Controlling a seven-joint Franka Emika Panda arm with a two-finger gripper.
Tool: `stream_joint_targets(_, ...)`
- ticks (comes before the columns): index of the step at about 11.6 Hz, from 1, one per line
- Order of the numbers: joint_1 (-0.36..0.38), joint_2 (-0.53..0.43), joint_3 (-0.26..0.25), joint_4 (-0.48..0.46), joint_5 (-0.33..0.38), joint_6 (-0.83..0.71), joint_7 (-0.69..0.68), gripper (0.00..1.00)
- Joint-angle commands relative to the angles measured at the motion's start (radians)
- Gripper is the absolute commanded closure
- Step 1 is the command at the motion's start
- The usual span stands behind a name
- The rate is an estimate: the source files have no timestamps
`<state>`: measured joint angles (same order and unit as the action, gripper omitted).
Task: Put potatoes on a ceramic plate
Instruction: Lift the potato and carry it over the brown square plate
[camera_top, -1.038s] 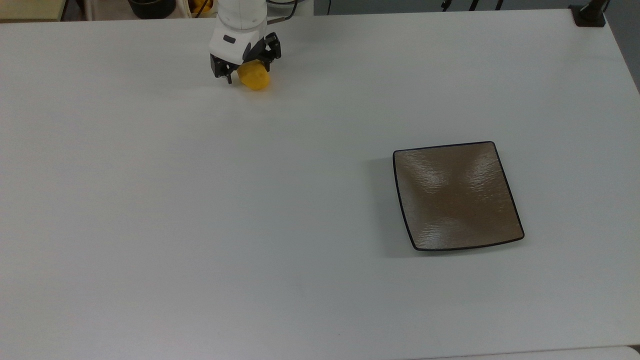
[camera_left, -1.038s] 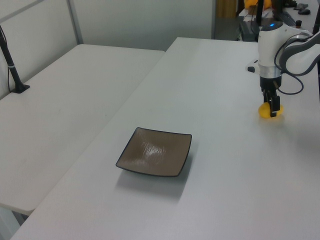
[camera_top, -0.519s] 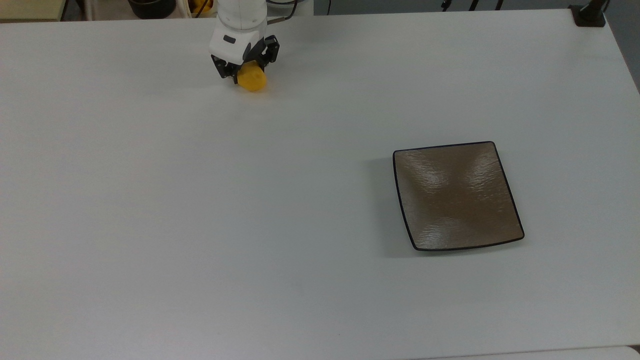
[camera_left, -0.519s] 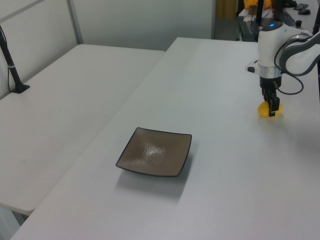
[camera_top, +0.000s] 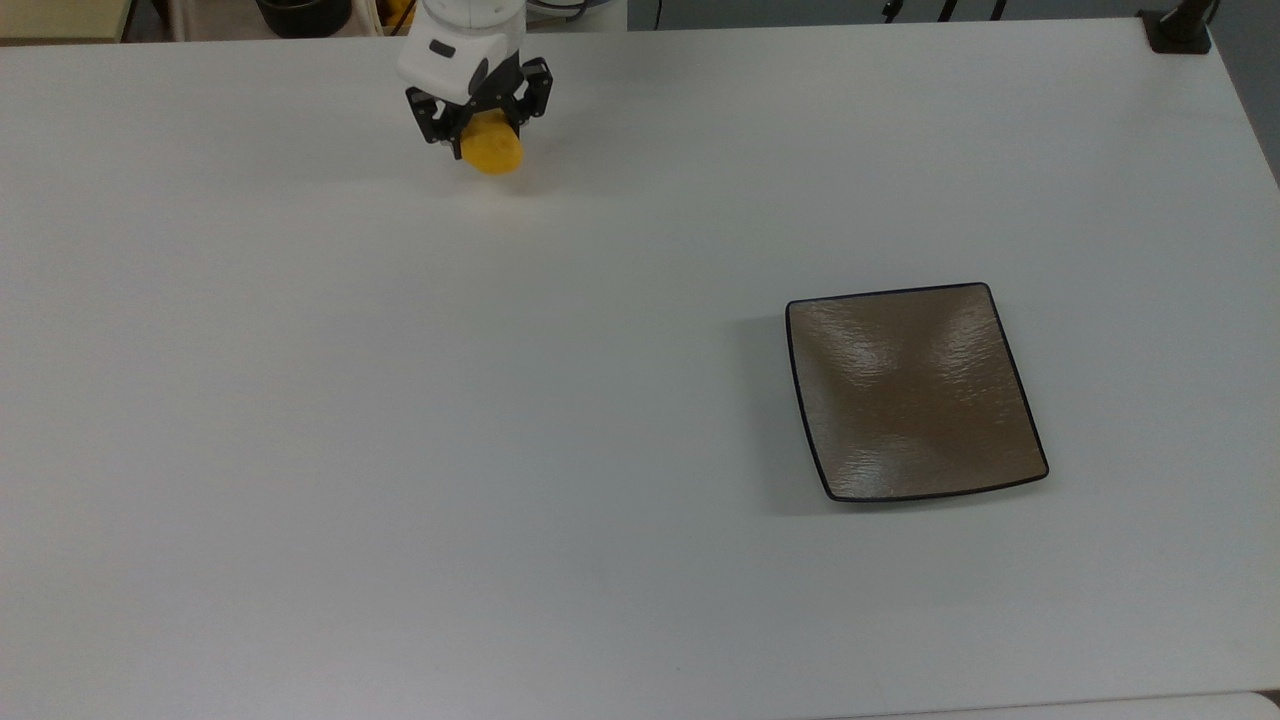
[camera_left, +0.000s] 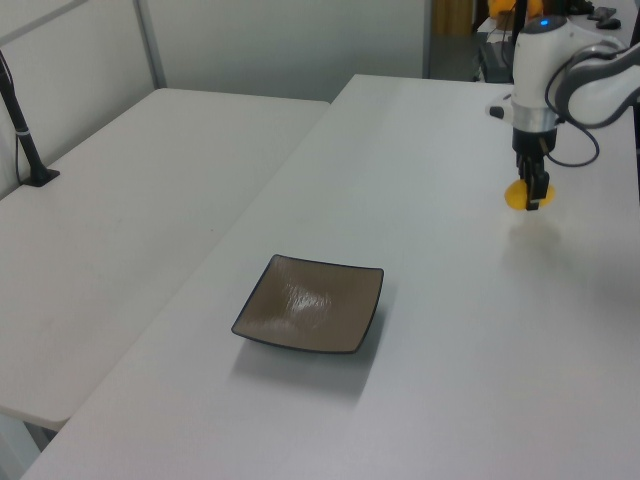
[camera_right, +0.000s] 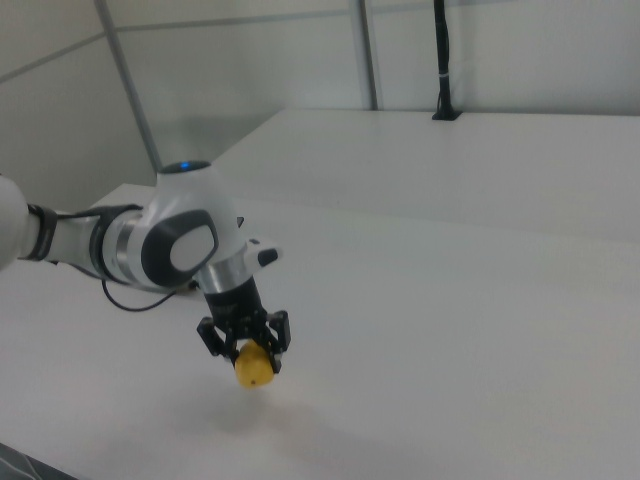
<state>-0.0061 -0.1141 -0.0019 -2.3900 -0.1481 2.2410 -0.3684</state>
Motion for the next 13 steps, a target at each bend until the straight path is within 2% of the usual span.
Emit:
stream_joint_targets(1,0.015,-0.009,-0.004,0.188,0.002,-0.199,0.040,0.84)
stream_joint_targets(3,0.015,0.005,-0.004,0.315,0.091,-0.294,0.037,0.84)
stream_joint_targets(6,0.021,0.037,0.013,0.493,0.116,-0.415,0.048,0.82)
stream_joint_targets(8,0.029,0.077,0.016,0.601,0.124,-0.449,0.126,0.82)
stream_joint_targets(13,0.118,0.197,0.043,0.754,0.125,-0.428,0.400,0.82)
